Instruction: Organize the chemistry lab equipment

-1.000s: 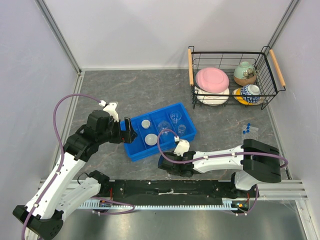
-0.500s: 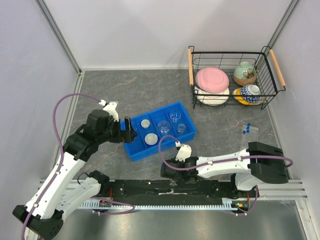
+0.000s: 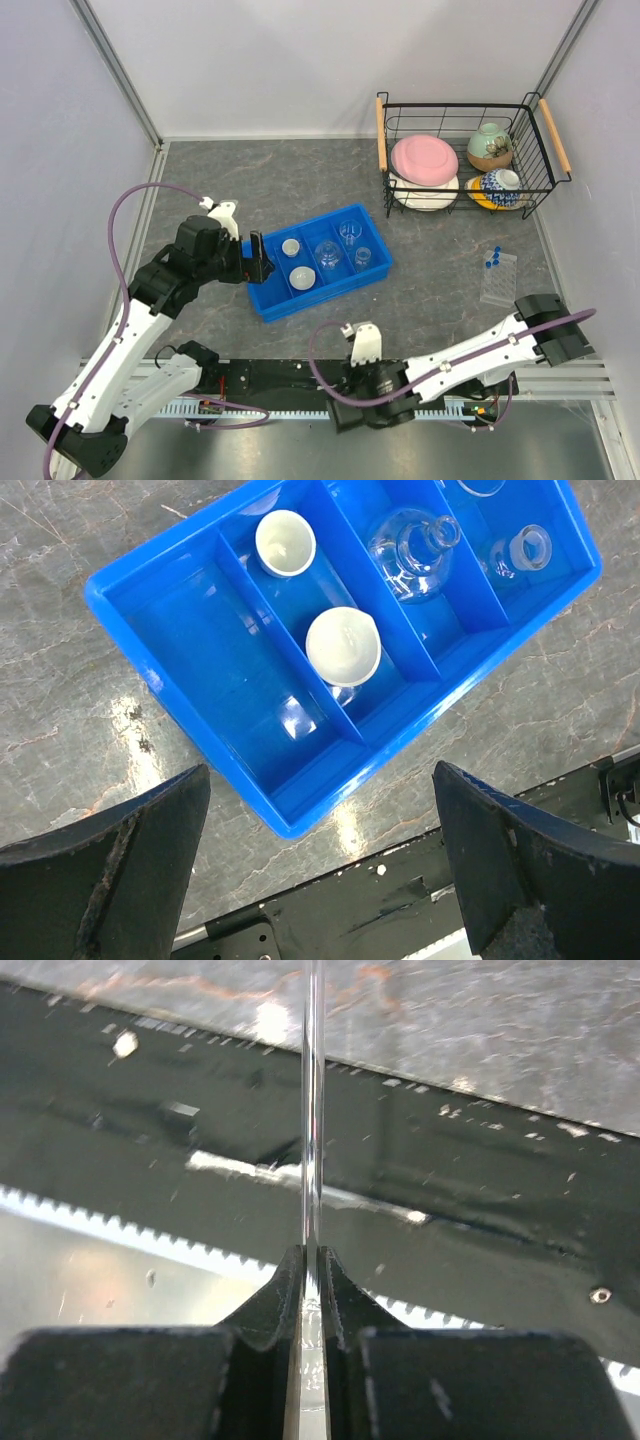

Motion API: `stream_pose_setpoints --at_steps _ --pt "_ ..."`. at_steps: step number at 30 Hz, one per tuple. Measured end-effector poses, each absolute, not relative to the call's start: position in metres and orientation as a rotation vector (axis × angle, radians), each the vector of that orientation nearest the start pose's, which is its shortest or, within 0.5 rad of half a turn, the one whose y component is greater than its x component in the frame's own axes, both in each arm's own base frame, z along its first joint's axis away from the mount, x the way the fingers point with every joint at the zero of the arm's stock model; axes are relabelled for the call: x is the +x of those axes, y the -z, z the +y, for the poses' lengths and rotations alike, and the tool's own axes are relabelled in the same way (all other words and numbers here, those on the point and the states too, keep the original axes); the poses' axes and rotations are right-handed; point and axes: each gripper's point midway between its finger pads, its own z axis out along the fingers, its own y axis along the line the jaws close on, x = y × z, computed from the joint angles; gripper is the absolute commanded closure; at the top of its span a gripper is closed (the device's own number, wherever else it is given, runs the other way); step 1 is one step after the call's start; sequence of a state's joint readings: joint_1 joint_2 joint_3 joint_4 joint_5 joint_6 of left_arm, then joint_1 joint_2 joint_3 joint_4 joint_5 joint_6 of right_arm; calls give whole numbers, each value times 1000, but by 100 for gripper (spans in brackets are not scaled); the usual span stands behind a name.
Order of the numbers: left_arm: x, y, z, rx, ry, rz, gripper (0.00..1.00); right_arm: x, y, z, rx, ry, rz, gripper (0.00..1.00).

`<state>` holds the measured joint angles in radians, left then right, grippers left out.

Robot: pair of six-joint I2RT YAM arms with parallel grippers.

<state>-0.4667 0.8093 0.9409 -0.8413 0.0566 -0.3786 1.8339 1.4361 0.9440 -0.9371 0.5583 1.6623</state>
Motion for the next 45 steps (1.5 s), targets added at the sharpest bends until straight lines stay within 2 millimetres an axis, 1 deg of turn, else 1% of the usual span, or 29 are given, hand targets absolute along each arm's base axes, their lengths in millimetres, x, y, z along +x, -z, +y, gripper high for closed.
stream_pose_setpoints --at_steps 3,5,8,10,11,13,17,19,22,24,26,29,31,32,36,38,40,42,45 --pt "200 -204 -128 135 492 2331 0 -32 -86 286 -273 -319 2556 100" --pt "200 -204 -128 134 489 2332 0 -38 -97 297 -326 -312 2518 100" --pt "200 -205 -127 131 482 2331 0 -32 -114 312 -377 -289 2440 100" --pt "198 -210 -124 126 476 2325 0 -20 -128 320 -384 -283 2396 100" --pt "197 -214 -123 125 477 2320 0 -11 -133 322 -381 -277 2376 100" --pt "196 -228 -123 123 485 2292 0 14 -144 325 -371 -257 2338 100" --pt "196 -262 -118 106 493 2204 0 74 -172 327 -310 -263 2283 100" --pt "196 -272 -112 77 475 2170 0 100 -186 330 -277 -291 2261 100" --pt "196 -276 -101 36 421 2150 0 137 -203 336 -262 -320 2232 100" --pt "196 -279 -94 11 386 2139 0 156 -211 348 -272 -352 2222 100" --pt "199 -279 -88 -9 350 2137 0 171 -216 363 -296 -388 2216 100" --pt "203 -275 -83 -30 303 2147 0 194 -217 397 -343 -455 2215 100" --pt "205 -273 -80 -42 274 2151 0 207 -211 416 -371 -488 2223 100" --pt "207 -272 -78 -47 263 2153 0 213 -206 428 -395 -504 2234 100" --pt "210 -266 -72 -68 214 2159 0 231 -182 460 -459 -542 2274 100" --pt "211 -261 -70 -74 195 2166 0 236 -171 472 -485 -560 2290 100" --pt "213 -256 -68 -83 177 2172 0 238 -159 478 -510 -566 2313 100" --pt "215 -253 -66 -93 166 2174 0 236 -149 481 -532 -569 2336 100" --pt "219 -248 -64 -111 154 2179 0 233 -139 484 -557 -576 2359 100"
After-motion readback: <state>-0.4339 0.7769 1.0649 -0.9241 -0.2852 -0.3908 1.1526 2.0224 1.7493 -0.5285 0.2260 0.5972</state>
